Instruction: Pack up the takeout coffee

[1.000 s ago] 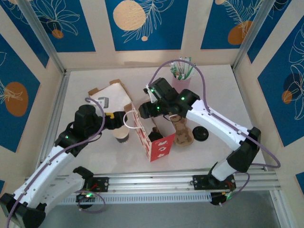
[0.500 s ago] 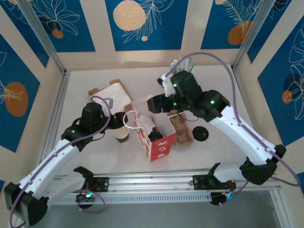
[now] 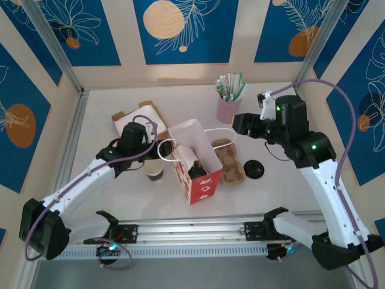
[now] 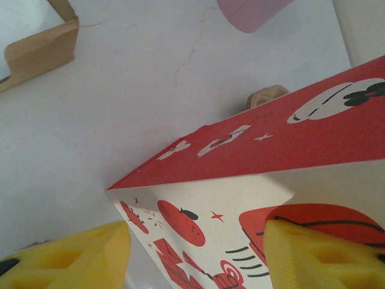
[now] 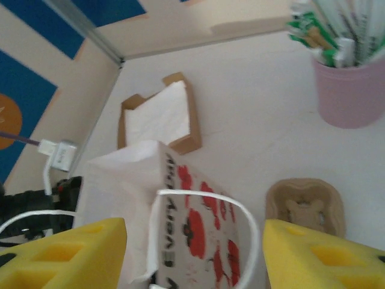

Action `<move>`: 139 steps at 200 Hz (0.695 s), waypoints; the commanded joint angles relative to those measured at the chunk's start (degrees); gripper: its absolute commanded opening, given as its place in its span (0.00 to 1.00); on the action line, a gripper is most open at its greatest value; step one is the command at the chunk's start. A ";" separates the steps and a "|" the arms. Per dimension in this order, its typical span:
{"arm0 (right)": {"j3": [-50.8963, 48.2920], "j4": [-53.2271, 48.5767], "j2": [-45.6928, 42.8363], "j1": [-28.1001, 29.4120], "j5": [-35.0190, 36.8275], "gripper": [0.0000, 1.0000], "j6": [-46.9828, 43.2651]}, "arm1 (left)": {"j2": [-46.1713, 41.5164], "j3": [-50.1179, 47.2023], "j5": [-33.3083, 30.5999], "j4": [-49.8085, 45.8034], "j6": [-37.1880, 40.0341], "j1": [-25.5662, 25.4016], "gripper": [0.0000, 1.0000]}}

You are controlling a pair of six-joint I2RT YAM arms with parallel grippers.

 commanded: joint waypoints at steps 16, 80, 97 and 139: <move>-6.75 1.93 -4.53 -6.41 -5.22 0.58 2.99 | 4.25 4.26 1.30 3.94 1.16 -1.44 0.59; -13.99 3.68 -8.70 -11.06 -9.05 0.56 3.52 | 10.69 6.72 3.23 9.61 0.55 -2.69 0.59; -14.61 4.80 -9.36 -11.08 -10.15 0.56 3.46 | 12.66 8.18 4.14 11.07 0.31 -3.32 0.59; -15.54 8.13 -11.02 -11.03 -13.99 0.62 2.97 | 12.71 10.40 3.59 10.85 0.48 -4.37 0.60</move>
